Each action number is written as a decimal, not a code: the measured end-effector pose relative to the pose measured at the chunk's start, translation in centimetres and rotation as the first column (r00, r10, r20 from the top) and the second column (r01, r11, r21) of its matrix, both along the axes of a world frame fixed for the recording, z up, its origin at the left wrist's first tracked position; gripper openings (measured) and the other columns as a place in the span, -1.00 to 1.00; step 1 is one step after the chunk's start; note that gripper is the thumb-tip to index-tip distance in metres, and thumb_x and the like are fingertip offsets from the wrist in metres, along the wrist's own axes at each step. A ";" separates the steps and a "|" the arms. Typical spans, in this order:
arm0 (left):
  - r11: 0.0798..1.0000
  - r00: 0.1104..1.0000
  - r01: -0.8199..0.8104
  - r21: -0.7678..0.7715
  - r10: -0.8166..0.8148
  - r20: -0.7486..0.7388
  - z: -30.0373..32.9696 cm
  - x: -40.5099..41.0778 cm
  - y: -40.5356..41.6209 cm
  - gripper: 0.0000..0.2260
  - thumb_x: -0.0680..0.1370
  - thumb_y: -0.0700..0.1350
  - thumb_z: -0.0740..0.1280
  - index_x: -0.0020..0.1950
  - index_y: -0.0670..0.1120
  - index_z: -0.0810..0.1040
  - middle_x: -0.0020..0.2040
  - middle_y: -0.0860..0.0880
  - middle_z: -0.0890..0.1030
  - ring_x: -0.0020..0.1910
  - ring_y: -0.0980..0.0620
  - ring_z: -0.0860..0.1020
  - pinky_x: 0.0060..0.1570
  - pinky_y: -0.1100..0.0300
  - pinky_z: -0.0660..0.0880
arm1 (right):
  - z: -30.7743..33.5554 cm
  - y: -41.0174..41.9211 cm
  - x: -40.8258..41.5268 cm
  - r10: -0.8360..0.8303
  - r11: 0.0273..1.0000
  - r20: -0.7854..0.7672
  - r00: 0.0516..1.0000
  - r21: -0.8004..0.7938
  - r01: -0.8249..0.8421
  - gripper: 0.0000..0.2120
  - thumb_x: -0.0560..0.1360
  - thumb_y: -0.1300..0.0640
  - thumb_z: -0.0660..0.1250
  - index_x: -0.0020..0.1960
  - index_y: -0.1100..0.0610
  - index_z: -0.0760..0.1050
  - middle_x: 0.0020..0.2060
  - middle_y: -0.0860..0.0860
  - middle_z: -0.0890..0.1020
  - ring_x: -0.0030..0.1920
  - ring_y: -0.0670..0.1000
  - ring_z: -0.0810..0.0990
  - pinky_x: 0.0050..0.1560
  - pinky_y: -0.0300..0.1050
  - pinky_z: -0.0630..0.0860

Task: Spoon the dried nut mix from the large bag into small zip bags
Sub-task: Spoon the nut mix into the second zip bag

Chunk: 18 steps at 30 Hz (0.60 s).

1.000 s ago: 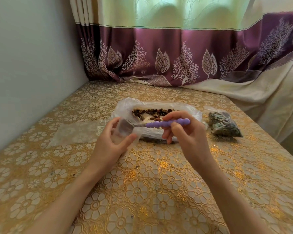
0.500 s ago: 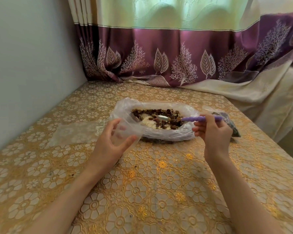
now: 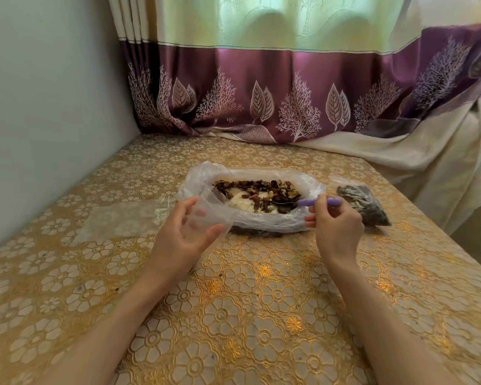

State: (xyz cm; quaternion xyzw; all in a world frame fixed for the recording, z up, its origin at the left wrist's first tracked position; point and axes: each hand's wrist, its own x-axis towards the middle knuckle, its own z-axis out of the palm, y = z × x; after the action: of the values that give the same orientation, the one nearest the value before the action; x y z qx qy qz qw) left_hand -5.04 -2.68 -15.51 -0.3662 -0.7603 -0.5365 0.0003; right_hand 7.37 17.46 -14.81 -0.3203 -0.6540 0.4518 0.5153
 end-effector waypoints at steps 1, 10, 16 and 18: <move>1.000 1.000 0.000 -0.001 0.000 -0.001 0.0 0.0 0.0 -0.35 0.33 0.25 0.36 0.35 0.03 0.33 0.24 0.11 0.47 0.20 0.13 0.44 0.06 0.28 0.41 | -0.1 0.0 -0.1 0.011 1.000 0.005 1.000 -0.011 -0.011 -0.77 0.59 0.14 0.22 -0.12 0.16 0.63 -0.26 -0.03 0.68 -0.44 -0.17 0.59 -0.35 -0.32 0.54; 1.000 1.000 0.010 -0.013 -0.010 0.008 0.0 0.0 -0.1 -0.38 0.33 0.26 0.35 0.33 0.10 0.32 0.26 0.11 0.45 0.24 0.10 0.43 0.15 0.15 0.42 | -0.4 0.6 -0.3 0.081 0.960 -0.137 0.987 -0.257 -0.114 -0.76 0.61 0.16 0.21 0.00 0.25 0.62 -0.15 0.04 0.71 -0.27 -0.09 0.63 -0.11 -0.20 0.60; 1.000 1.000 0.008 -0.011 -0.008 -0.001 0.0 0.0 -0.1 -0.39 0.33 0.27 0.35 0.32 0.14 0.30 0.24 0.16 0.43 0.23 0.14 0.41 0.09 0.28 0.37 | -0.4 0.5 -0.3 0.063 0.959 -0.156 0.986 -0.266 -0.103 -0.76 0.60 0.16 0.21 -0.09 0.17 0.64 -0.18 0.07 0.70 -0.29 -0.10 0.62 -0.15 -0.23 0.60; 1.000 1.000 0.010 -0.013 -0.010 -0.005 0.0 0.0 -0.1 -0.37 0.33 0.26 0.35 0.34 0.10 0.31 0.25 0.14 0.45 0.23 0.13 0.42 0.10 0.25 0.39 | -0.3 0.4 -0.2 0.057 0.970 -0.140 0.989 -0.228 -0.088 -0.75 0.60 0.15 0.23 -0.15 0.11 0.65 -0.20 0.07 0.69 -0.30 -0.11 0.62 -0.14 -0.22 0.60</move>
State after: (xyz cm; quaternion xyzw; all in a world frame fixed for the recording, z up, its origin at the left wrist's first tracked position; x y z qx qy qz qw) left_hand -5.02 -2.76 -15.54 -0.3713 -0.7620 -0.5306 -0.0028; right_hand 7.15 17.86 -15.14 -0.3238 -0.5720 0.5643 0.4996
